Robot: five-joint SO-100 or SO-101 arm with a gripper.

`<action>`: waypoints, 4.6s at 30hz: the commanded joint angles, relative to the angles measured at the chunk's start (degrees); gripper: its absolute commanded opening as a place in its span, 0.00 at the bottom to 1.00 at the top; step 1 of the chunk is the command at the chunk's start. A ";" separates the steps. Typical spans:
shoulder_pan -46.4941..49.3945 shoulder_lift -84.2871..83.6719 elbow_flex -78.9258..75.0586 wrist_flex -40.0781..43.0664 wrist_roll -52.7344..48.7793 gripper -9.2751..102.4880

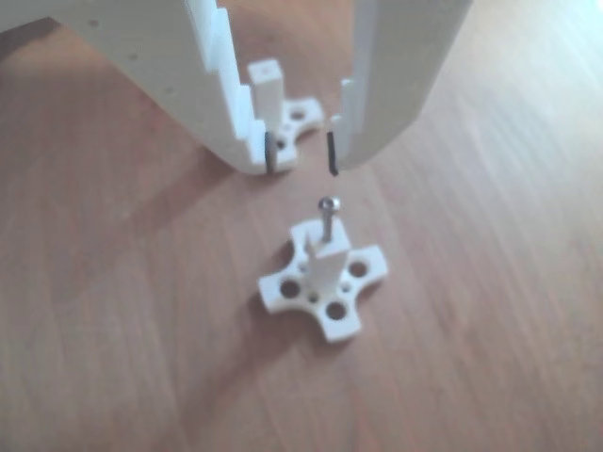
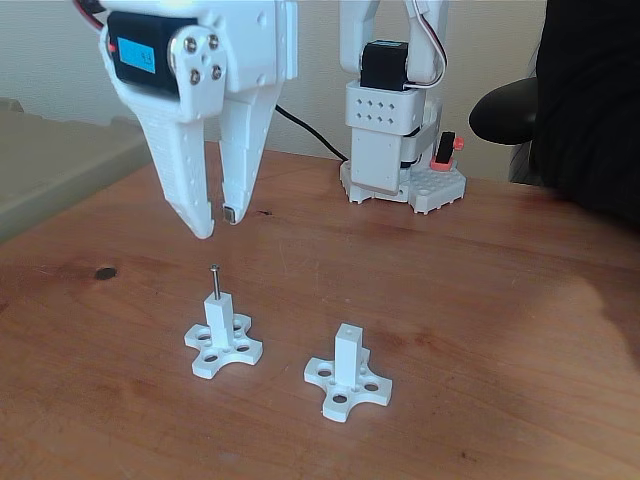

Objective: Grab the screw and set it in the hole.

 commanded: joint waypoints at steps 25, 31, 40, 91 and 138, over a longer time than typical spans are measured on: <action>0.53 -2.81 -5.89 0.35 0.62 0.21; 0.44 -4.04 -6.06 -0.26 0.62 0.21; 0.53 -5.62 -6.86 -1.49 0.70 0.21; -0.35 -9.49 -8.17 -2.99 1.32 0.21; -0.97 -11.07 -9.49 -3.52 2.02 0.20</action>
